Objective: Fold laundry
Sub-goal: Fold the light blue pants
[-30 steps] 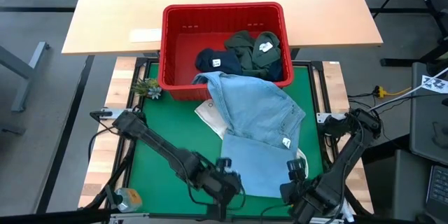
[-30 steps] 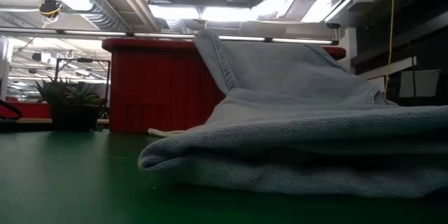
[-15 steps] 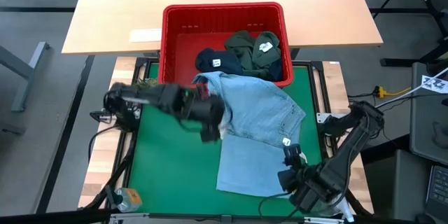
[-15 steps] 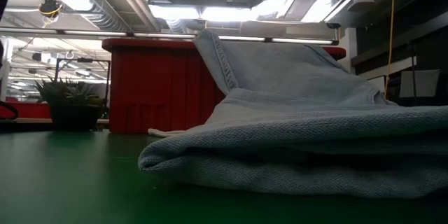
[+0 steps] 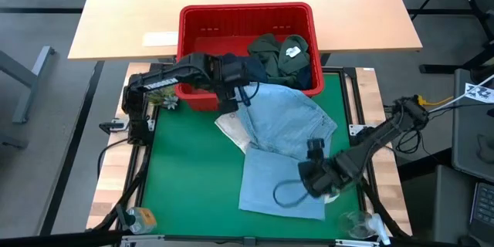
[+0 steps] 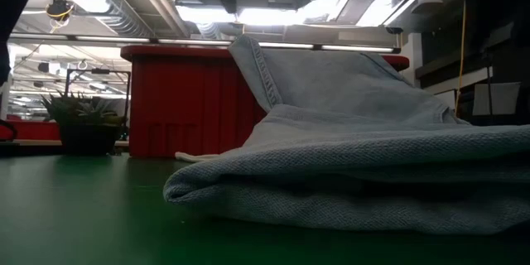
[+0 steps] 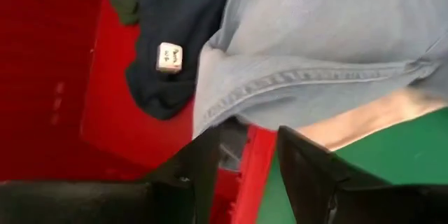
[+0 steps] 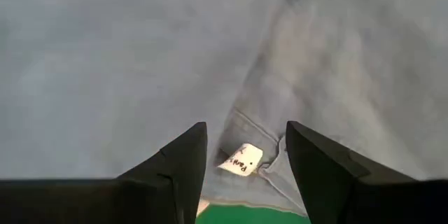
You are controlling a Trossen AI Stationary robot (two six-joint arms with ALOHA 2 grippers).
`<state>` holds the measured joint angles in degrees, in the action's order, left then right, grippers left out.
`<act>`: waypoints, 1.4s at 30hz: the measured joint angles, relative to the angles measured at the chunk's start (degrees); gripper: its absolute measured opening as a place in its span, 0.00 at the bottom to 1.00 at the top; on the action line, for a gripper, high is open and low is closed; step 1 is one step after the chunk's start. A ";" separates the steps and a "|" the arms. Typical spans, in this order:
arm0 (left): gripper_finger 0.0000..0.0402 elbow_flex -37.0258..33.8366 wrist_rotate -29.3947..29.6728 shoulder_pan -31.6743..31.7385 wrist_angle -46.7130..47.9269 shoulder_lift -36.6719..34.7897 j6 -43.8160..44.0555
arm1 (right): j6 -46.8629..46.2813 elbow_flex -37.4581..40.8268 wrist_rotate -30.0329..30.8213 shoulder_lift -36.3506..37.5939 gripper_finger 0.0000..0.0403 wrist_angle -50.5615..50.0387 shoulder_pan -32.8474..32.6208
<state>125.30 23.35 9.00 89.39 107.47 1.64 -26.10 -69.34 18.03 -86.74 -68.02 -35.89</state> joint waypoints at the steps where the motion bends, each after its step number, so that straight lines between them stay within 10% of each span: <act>1: 0.35 -0.30 -0.71 0.68 0.03 0.06 -2.22 | -0.49 2.68 -0.55 1.23 0.48 2.32 0.86; 12: 0.35 -10.43 0.28 6.49 -0.83 0.17 -14.31 | -0.62 20.74 -4.35 6.52 0.48 26.19 8.33; 33: 0.34 -16.40 1.91 9.15 -17.72 0.17 -16.82 | 0.81 23.08 -5.58 6.43 0.48 27.67 10.04; 42: 0.05 -16.40 1.56 8.37 -18.47 0.17 -14.78 | 0.35 25.45 -5.77 2.91 0.48 27.94 10.04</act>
<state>108.90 24.91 17.38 70.92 107.63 -13.14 -25.75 -43.89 12.25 -83.83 -40.07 -25.85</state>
